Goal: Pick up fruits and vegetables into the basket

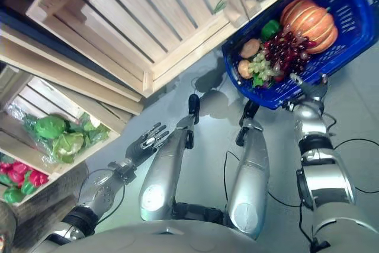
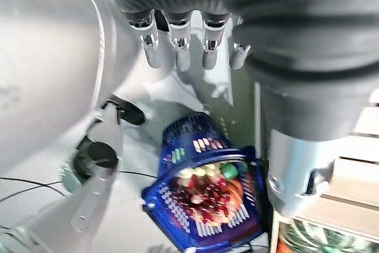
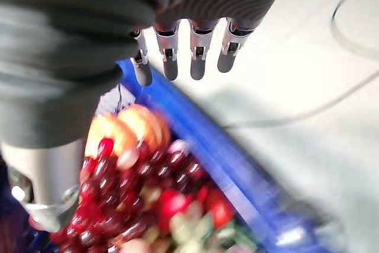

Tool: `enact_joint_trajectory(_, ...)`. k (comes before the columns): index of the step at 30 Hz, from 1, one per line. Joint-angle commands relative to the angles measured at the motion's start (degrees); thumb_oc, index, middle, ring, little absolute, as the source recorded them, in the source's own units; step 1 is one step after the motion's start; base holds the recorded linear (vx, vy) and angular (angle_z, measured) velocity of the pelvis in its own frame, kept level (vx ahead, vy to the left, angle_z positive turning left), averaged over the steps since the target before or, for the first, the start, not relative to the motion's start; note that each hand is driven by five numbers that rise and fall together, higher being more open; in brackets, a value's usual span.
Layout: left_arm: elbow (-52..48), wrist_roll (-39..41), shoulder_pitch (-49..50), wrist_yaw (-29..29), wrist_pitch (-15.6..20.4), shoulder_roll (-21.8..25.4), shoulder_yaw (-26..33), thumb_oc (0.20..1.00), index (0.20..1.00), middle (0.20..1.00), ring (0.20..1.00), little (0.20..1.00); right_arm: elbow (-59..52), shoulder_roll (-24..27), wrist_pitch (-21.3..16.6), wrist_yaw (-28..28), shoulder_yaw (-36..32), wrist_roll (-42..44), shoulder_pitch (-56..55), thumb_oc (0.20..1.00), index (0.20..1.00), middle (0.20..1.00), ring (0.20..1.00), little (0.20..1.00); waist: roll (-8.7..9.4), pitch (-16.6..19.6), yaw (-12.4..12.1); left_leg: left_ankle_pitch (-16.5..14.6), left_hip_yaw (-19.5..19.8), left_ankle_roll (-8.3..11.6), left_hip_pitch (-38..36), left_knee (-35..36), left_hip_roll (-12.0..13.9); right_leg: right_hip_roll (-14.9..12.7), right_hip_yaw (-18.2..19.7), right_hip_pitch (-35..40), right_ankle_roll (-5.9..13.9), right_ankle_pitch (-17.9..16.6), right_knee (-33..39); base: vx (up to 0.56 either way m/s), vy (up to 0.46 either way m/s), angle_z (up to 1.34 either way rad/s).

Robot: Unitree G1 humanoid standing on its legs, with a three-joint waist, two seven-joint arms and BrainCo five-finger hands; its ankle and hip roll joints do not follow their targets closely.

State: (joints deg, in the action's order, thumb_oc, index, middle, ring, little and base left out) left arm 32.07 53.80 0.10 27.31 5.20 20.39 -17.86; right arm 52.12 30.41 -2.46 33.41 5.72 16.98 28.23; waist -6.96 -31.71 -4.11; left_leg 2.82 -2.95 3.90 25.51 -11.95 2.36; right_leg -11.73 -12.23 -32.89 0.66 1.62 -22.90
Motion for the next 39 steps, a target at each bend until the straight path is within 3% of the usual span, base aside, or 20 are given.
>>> enact_joint_trajectory(1, 2.3, -1.5, 3.8, 1.1, -0.1, -0.7, 1.1, 1.000, 1.000, 1.000, 1.000, 1.000, -4.7, 1.6, -4.3, 6.2, 1.5, -7.0, -6.5, 1.000, 1.000, 1.000, 1.000, 1.000, 0.27, 1.9, 2.6, -1.8, -2.0, -1.50, -3.6, 2.9, 1.4, 2.1, 0.9, 6.9, 3.82, 3.0, 1.7, 0.06, 0.039, -0.17)
enact_joint_trajectory(3, 4.9, -1.9, 4.2, 0.5, -0.6, -1.6, 2.8, 1.000, 1.000, 1.000, 1.000, 1.000, -8.7, 1.3, -5.8, 6.2, 1.6, -10.4, -11.2, 1.000, 1.000, 1.000, 1.000, 1.000, 1.93, 2.0, 3.3, -2.0, -1.9, -1.24, -8.4, 4.0, 1.9, 2.3, 1.1, 12.6, 4.35, 2.6, 4.4, 0.08, 0.043, -0.15)
enact_joint_trajectory(8, 9.3, -3.8, 6.7, 1.4, -0.4, -3.2, 6.9, 1.000, 1.000, 1.000, 1.000, 1.000, -14.8, -1.0, -8.6, 2.1, 1.3, -17.8, -20.5, 1.000, 1.000, 1.000, 1.000, 1.000, 4.89, 7.6, 4.2, -2.2, -1.8, -0.79, -14.5, 7.0, 2.5, 2.7, 1.6, 20.1, 5.39, 2.1, 9.6, 0.13, 0.040, -0.16)
enact_joint_trajectory(11, 12.8, -7.9, 8.0, 1.5, -2.1, -4.4, 10.2, 1.000, 1.000, 1.000, 1.000, 1.000, -17.5, -3.2, -9.2, -8.6, 1.0, -15.5, -27.2, 1.000, 1.000, 1.000, 1.000, 1.000, 7.05, 12.9, 4.7, -2.5, -2.3, -0.69, -19.3, 10.1, 3.1, 2.6, 1.8, 25.3, 6.55, 1.7, 12.9, 0.16, 0.046, -0.11)
enact_joint_trajectory(14, 16.2, -11.2, 8.4, 1.8, -2.7, -5.2, 10.9, 1.000, 1.000, 1.000, 1.000, 1.000, -16.1, -5.1, -7.5, -18.6, 1.1, -9.8, -29.6, 1.000, 1.000, 1.000, 1.000, 1.000, 7.96, 15.9, 4.7, -2.4, -2.7, -0.78, -21.6, 11.6, 3.2, 2.4, 1.7, 27.7, 7.15, 0.8, 14.7, 0.10, 0.036, -0.07)
enact_joint_trajectory(16, 20.5, -15.2, 7.1, 1.5, -2.3, -5.1, 11.1, 1.000, 1.000, 1.000, 1.000, 1.000, -11.1, -7.6, -6.7, -23.2, 2.7, -11.0, -30.4, 1.000, 1.000, 1.000, 1.000, 1.000, 8.62, 19.0, 4.7, -2.6, -3.4, -0.73, -24.0, 12.7, 3.6, 2.2, 1.6, 30.0, 7.62, 0.2, 16.5, 0.13, 0.040, -0.05)
enact_joint_trajectory(23, 26.7, -19.5, 3.7, 1.7, -3.3, -5.1, 10.9, 1.000, 1.000, 1.000, 1.000, 1.000, 3.6, -14.3, -1.3, -41.0, 5.4, -3.2, -29.5, 1.000, 1.000, 1.000, 1.000, 1.000, 8.98, 22.6, 4.3, -2.9, -4.8, -0.64, -28.9, 15.5, 3.1, 2.0, 0.5, 34.7, 8.22, -1.6, 21.1, 0.03, 0.040, -0.02)
enact_joint_trajectory(28, 31.4, -22.6, 1.9, 1.4, -3.7, -6.1, 9.8, 1.000, 1.000, 1.000, 1.000, 1.000, 10.7, -16.5, -0.1, -45.5, 7.3, -4.2, -28.5, 1.000, 1.000, 1.000, 1.000, 1.000, 8.79, 23.5, 4.1, -3.7, -5.3, -0.88, -30.0, 15.3, 2.7, 1.8, -0.2, 35.9, 8.08, -1.9, 22.4, -0.01, 0.037, -0.03)
enact_joint_trajectory(32, 34.5, -25.8, 0.3, 3.2, -7.0, -7.2, 9.0, 1.000, 1.000, 1.000, 1.000, 1.000, 16.5, -18.1, 4.9, -52.9, 7.3, -2.3, -27.9, 1.000, 1.000, 1.000, 1.000, 1.000, 8.45, 24.3, 4.1, -4.6, -5.3, -1.35, -30.8, 14.7, 2.0, 1.7, -0.4, 36.8, 7.88, -2.1, 23.2, -0.02, 0.036, -0.05)
enact_joint_trajectory(39, 39.0, -29.6, -1.3, 1.3, -9.6, -8.3, 8.3, 1.000, 1.000, 1.000, 1.000, 1.000, 20.3, -18.3, 9.6, -57.6, 6.3, -1.4, -26.8, 1.000, 1.000, 1.000, 1.000, 1.000, 7.65, 25.5, 4.7, -6.0, -5.2, -1.98, -31.9, 13.4, 1.3, 1.7, 0.0, 37.9, 7.50, -1.7, 23.2, 0.00, 0.016, -0.03)
